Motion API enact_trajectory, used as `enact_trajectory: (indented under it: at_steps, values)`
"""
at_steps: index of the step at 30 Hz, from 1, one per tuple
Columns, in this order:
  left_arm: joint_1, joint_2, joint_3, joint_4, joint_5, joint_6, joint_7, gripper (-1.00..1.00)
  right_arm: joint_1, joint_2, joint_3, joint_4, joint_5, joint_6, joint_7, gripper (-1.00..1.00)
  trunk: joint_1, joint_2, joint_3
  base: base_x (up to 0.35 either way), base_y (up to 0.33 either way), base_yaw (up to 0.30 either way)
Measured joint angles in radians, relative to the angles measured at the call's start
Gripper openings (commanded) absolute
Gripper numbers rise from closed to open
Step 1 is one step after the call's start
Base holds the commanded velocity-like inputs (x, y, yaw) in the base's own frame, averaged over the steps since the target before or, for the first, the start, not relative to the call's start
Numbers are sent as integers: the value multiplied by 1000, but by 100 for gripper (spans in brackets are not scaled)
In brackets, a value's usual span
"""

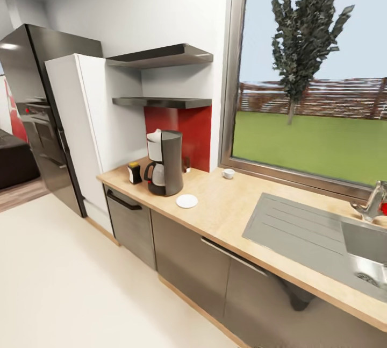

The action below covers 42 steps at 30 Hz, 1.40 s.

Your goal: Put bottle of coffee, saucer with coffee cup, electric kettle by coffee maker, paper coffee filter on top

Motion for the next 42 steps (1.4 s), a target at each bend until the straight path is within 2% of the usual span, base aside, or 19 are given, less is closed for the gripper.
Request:
enact_trajectory:
  at_steps: [42]
  values:
    - [0, 0, 0, 0, 1, 0, 0, 100, 2, -5, 0, 1, 1, 1, 4, 100, 0, 0, 25, 0, 0, -284]
